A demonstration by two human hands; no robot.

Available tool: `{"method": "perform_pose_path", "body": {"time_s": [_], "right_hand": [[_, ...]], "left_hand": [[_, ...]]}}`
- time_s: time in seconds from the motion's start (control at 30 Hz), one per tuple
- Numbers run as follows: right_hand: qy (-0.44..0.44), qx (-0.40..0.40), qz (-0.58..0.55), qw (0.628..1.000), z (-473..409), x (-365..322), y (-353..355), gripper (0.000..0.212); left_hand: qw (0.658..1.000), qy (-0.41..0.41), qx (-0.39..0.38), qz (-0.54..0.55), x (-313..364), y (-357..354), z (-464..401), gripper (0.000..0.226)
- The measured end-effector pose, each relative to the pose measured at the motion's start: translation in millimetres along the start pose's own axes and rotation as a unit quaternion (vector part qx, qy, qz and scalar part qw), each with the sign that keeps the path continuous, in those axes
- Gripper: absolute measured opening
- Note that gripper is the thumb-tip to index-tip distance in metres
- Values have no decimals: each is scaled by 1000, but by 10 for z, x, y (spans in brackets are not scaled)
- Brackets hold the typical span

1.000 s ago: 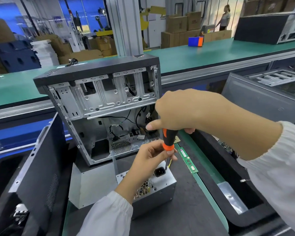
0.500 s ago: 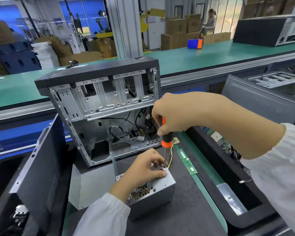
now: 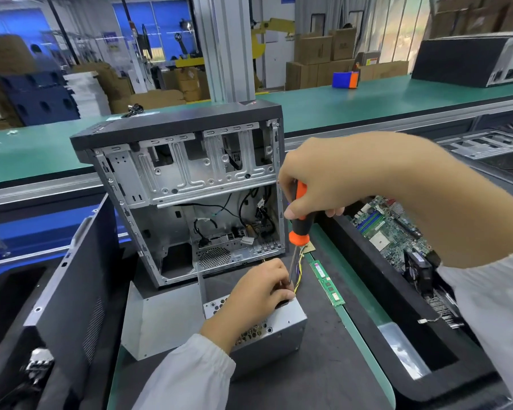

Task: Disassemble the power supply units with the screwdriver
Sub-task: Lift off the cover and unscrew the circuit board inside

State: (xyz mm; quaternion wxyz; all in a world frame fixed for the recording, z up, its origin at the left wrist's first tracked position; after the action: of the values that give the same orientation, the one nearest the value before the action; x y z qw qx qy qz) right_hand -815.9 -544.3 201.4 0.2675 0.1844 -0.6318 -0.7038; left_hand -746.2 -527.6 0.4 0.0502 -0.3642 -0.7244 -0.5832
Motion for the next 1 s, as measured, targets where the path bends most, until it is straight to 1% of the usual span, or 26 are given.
{"method": "perform_pose_path", "body": {"time_s": [0.13,0.2,0.27,0.33,0.4,0.43,0.5,0.57,0.63,0.7,0.77,0.87,1.0], "right_hand": [[1,-16,-2,1000,49,38,24,22],[-1,-25,0,1000,66,52,10,22],[2,-24,7,1000,69,45,-13,22],[9,-15,6,1000,56,21,-50,23],[16,-3,1,1000,32,-16,-101,23],[19,2,0,1000,17,-37,-129,23],[25,9,0,1000,-12,-74,-179,22],[30,19,6,999,-47,-110,-211,24],[35,21,9,999,-82,-149,-238,26],[42,16,18,999,-116,-190,-275,28],[47,8,25,999,-141,-220,-315,29],[47,-3,28,999,-155,-245,-356,30],[40,-15,10,999,-167,-257,-370,26]], "left_hand": [[989,0,-79,-125,41,-82,-50,18],[982,-5,-100,-160,64,-98,-61,15],[991,26,-59,-118,27,4,-29,16],[996,87,18,-26,-88,177,69,19],[984,124,102,83,-193,315,216,17],[973,137,131,129,-238,355,283,15],[959,157,154,178,-304,378,375,15],[957,175,150,174,-369,346,435,25],[961,185,147,146,-401,309,476,33],[961,186,163,121,-407,291,508,38],[961,188,180,95,-397,290,535,38],[967,184,170,48,-377,267,571,33],[969,175,171,41,-354,246,612,30]]}}
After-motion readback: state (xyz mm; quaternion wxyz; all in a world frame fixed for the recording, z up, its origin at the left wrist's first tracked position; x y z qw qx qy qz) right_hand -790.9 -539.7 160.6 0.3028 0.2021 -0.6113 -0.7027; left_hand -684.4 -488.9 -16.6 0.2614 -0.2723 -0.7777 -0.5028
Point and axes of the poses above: each hand's wrist, its own z-axis away from the middle knuckle, its own y-axis out of the back of the hand, x = y × z, the point moved 7 cm from there along -z, towards the middle knuckle, and after that the axes turned 13 degrees about -y, right-handed, at the moved point
